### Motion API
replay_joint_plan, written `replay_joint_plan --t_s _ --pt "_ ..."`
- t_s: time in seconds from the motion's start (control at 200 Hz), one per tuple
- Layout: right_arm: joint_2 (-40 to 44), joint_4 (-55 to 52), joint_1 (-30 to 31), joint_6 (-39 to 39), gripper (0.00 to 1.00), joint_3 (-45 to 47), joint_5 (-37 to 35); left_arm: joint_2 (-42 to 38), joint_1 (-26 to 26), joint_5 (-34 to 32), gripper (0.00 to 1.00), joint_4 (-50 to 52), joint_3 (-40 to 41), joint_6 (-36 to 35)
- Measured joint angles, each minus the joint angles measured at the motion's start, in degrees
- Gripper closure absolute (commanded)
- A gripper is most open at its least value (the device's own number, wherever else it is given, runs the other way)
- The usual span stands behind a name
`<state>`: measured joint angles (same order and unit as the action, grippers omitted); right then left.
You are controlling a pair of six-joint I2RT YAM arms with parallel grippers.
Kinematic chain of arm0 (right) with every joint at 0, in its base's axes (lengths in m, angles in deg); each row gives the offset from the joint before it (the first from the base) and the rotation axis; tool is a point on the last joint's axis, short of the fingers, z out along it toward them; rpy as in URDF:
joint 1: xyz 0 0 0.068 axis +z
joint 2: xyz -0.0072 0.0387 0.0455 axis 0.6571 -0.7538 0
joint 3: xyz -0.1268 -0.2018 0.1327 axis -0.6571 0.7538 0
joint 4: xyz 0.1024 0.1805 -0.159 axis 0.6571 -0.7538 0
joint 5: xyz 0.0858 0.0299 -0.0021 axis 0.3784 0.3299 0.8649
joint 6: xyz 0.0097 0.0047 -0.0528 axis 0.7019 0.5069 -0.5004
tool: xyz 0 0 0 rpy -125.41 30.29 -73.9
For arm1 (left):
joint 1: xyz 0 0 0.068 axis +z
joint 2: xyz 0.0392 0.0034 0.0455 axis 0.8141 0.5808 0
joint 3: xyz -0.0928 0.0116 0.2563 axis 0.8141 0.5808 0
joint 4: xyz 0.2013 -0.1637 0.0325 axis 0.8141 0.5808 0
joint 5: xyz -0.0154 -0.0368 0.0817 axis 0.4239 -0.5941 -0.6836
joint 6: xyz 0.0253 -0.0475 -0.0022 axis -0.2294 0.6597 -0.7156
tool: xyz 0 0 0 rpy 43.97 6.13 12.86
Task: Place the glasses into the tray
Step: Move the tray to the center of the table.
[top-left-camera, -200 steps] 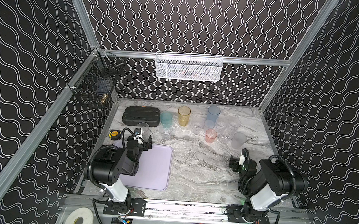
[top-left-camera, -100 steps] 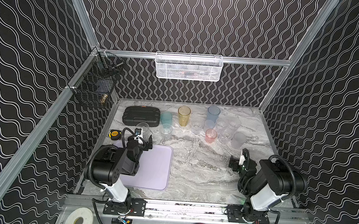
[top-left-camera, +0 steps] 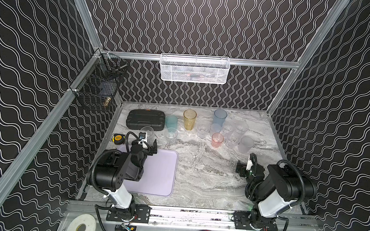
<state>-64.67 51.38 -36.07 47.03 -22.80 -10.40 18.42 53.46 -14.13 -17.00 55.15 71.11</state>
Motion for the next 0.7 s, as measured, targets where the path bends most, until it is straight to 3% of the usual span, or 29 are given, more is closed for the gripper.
replay_joint_plan --t_s 0.195,0.35,0.48,0.701 --pt "6.27 -1.66 2.47 -0.5 0.01 0.0 -2.29 -2.78 -1.49 -1.03 0.01 0.81 0.04 -0.2" --pt "13.25 -9.29 3.91 -0.7 0.01 -1.51 -4.83 -3.63 -2.69 -2.64 0.01 1.07 0.46 -0.39" --pt "16.5 -21.64 5.53 1.07 0.01 -8.39 -8.57 -3.78 -3.1 -3.45 0.01 1.18 0.37 -0.59" --pt "13.62 -48.57 10.67 7.37 0.01 -26.91 -16.79 -5.31 -4.76 -5.7 0.01 2.05 0.52 -1.64"
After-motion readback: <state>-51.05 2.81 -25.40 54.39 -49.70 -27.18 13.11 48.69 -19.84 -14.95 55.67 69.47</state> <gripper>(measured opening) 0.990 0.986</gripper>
